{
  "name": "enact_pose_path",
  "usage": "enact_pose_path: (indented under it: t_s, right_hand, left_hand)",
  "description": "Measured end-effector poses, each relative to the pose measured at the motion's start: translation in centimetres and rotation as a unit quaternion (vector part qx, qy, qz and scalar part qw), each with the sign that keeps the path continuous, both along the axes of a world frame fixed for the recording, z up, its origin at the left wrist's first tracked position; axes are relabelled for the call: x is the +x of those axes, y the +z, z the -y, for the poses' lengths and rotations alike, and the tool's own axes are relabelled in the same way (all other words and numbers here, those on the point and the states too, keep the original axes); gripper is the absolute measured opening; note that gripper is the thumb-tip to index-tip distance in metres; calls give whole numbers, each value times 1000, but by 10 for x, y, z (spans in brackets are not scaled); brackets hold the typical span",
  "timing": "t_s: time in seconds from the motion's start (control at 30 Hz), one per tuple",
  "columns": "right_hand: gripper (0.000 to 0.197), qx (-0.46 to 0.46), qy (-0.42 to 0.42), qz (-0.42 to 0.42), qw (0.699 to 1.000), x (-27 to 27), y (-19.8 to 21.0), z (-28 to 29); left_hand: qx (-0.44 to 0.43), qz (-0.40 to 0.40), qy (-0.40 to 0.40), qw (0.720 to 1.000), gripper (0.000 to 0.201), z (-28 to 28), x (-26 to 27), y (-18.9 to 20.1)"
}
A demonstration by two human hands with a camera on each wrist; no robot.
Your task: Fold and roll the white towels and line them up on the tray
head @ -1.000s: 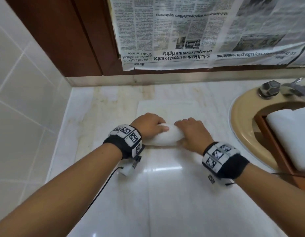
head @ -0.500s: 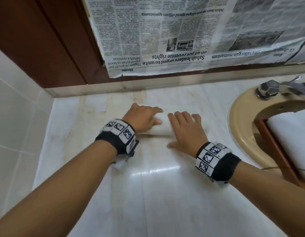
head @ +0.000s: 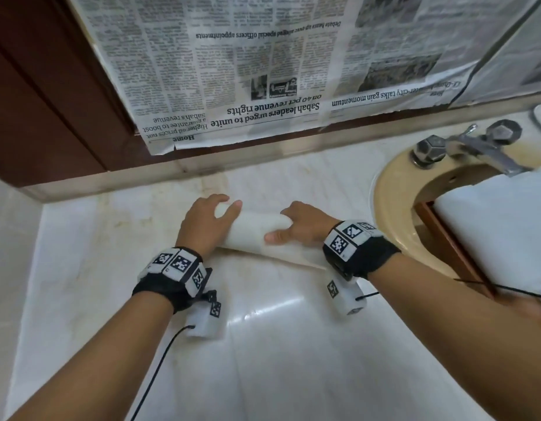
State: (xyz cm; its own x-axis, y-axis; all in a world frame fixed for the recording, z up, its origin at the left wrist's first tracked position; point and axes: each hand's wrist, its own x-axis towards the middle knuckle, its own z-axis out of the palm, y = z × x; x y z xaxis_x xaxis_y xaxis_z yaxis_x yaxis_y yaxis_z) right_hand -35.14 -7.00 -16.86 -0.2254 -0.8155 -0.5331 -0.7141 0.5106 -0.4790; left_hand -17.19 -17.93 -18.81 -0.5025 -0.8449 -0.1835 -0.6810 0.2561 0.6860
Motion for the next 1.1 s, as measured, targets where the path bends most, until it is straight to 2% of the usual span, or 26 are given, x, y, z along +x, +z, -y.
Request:
enact_pose_path:
  t_s: [0.03, 0.13, 0.2, 0.3, 0.4, 0.47, 0.53, 0.6, 0.67, 0.73, 0.8, 0.9, 1.0, 1.03, 1.1]
  right_hand:
    - [56, -4, -7, -5, 1000, 5, 0, -7]
    - [88, -24, -65, -28, 997, 21, -5, -36]
    - [94, -13, -115, -38, 992, 32, -8, -57]
    - [75, 13, -148, -19, 989, 41, -7, -91]
    - [55, 6, -172, 21, 985, 41, -2, -131]
    - [53, -19, -210, 37, 977, 36, 1, -160]
    - [54, -49, -278, 68, 957, 27, 6, -190]
    - [59, -90, -369, 142, 914, 15, 13, -217]
    - [64, -168, -443, 222, 852, 2, 30, -242]
    - [68, -250, -500, 254, 789, -15, 54, -267]
    - [65, -305, -555, 251, 732, -39, 84, -293]
    - [64, -360, -614, 239, 660, -86, 112, -334]
    - [62, -397, -671, 228, 583, -133, 126, -371]
    - [64, -395, -693, 214, 564, -149, 126, -382]
    - [75, -381, -731, 180, 536, -173, 125, -399]
  left_hand:
    - [13, -30, 24, 999, 48, -6, 1, -2]
    - [60, -97, 90, 989, 54, -30, 4, -2]
    - [97, -118, 119, 981, 53, -51, 6, -2]
    - [150, -157, 145, 965, 52, -86, 5, -8]
    - [165, -163, 146, 962, 56, -118, -7, -8]
    - [185, -172, 137, 958, 56, -142, -18, -6]
    - [211, -207, 136, 946, 59, -165, -34, -4]
    - [238, -240, 140, 931, 61, -188, -57, 1]
    - [252, -263, 125, 923, 42, -215, -84, 13]
    - [236, -273, 75, 930, 26, -245, -114, 30]
    - [196, -264, -10, 944, 29, -274, -146, 48]
    - [100, -207, -162, 960, 40, -307, -200, 61]
    - [-27, -143, -320, 936, 61, -329, -247, 68]
    - [-64, -100, -356, 927, 67, -332, -261, 68]
    - [-106, 13, -399, 911, 65, -336, -283, 68]
